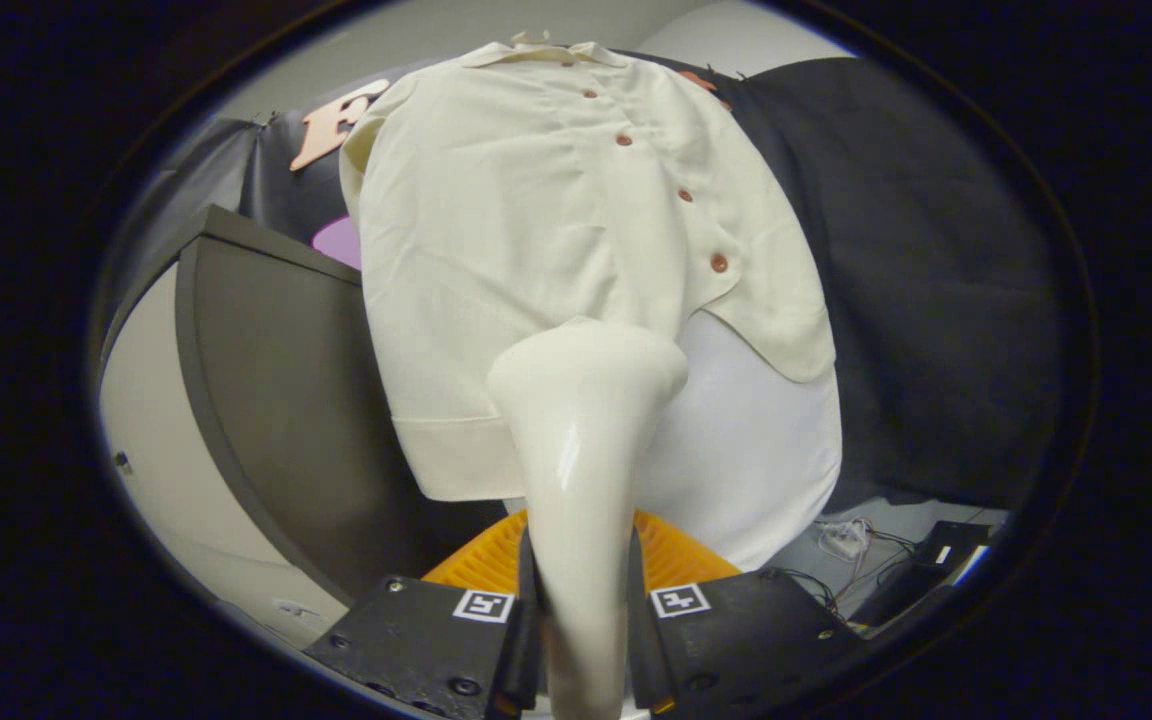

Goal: Iron the clothes twice with a garment steamer, once on the left side and once on the right side.

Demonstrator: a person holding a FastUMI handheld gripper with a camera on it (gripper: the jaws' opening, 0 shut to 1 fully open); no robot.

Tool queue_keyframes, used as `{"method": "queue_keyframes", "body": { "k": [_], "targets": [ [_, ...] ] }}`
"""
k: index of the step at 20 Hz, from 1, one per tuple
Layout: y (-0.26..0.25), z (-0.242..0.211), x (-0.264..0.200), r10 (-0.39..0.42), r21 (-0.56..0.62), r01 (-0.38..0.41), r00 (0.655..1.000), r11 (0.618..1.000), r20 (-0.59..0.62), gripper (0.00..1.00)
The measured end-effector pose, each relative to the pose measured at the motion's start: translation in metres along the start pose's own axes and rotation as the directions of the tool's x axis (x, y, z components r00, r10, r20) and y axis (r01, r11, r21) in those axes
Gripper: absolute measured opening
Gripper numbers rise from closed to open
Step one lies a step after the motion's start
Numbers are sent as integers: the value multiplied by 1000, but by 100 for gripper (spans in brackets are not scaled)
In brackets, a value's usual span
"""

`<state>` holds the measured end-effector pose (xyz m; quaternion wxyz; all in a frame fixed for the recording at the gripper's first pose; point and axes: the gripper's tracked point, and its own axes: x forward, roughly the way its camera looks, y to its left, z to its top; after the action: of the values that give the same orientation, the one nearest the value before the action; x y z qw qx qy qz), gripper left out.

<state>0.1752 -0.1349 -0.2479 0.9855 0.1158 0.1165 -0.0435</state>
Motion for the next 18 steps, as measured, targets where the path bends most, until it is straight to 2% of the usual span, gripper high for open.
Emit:
{"method": "queue_keyframes", "body": {
  "k": [3,7,18],
  "targets": [
    [3,10,-13,2,-30,-2,1000,1000,5,36],
    [6,50,-26,-14,-46,16,999,999,45,35],
    [-5,233,-31,13,-107,12,973,994,231,35]
  ]
}}
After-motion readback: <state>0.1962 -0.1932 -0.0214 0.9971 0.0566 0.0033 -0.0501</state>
